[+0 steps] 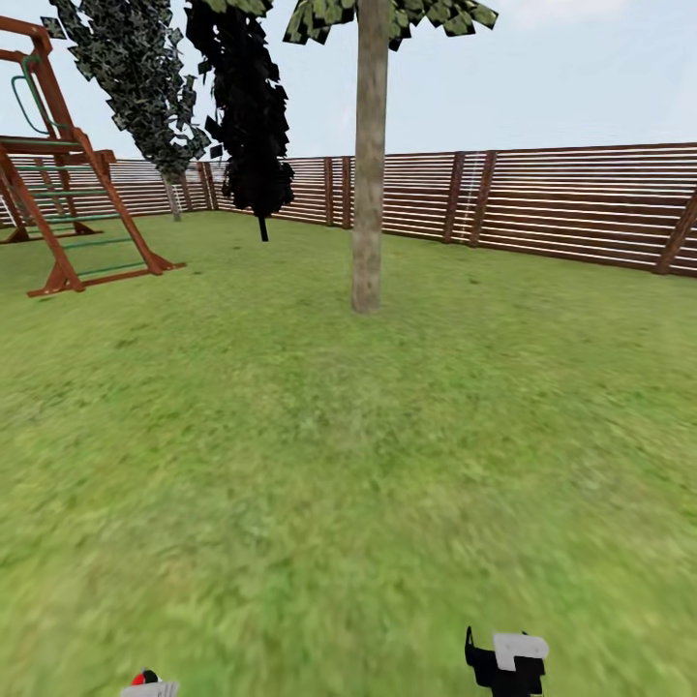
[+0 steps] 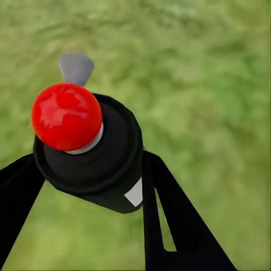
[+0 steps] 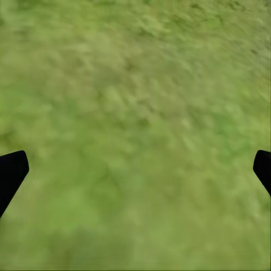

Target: In the garden, pick up the pesticide atomizer on the floor and spray pesticide onto both trees until each tree trunk is fully covered.

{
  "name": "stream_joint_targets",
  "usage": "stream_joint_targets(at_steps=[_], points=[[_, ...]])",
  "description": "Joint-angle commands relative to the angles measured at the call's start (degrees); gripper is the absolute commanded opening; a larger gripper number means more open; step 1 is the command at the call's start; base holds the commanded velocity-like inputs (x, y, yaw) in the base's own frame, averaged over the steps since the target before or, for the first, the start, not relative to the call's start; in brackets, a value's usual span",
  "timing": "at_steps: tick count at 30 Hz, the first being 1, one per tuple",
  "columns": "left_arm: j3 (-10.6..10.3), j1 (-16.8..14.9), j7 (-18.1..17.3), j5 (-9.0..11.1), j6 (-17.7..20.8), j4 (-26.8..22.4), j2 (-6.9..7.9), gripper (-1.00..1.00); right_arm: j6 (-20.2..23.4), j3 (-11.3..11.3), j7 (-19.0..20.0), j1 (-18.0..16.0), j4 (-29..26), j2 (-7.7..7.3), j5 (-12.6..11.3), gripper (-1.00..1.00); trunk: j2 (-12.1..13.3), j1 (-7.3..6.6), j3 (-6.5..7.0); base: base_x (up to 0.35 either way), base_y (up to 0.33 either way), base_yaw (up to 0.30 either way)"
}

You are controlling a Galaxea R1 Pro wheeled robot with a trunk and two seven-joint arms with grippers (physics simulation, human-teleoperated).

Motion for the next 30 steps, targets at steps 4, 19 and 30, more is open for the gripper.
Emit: stream_joint_targets(at_steps=[4, 19, 30], points=[[0.4, 0.0, -0.6, 0.2, -0.1, 0.1, -0.01, -1.00, -0.1, -0.4, -0.3, 0.0, 0.0, 0.02, 0.6, 1.00, 0.0, 0.03, -0.05, 0.338, 0.000, 0.000], [0.4, 0.0, -0.6, 0.2, -0.1, 0.1, -0.01, -1.00, -0.1, -0.4, -0.3, 0.0, 0.0, -0.01, 0.6, 1.00, 0.0, 0.03, -0.05, 0.338, 0.000, 0.000], [0.4, 0.0, -0.6, 0.2, -0.1, 0.1, -0.01, -1.00, -0.1, -0.4, -0.3, 0.0, 0.0, -0.01, 0.6, 1.00, 0.0, 0.03, -0.05, 0.338, 0.000, 0.000]])
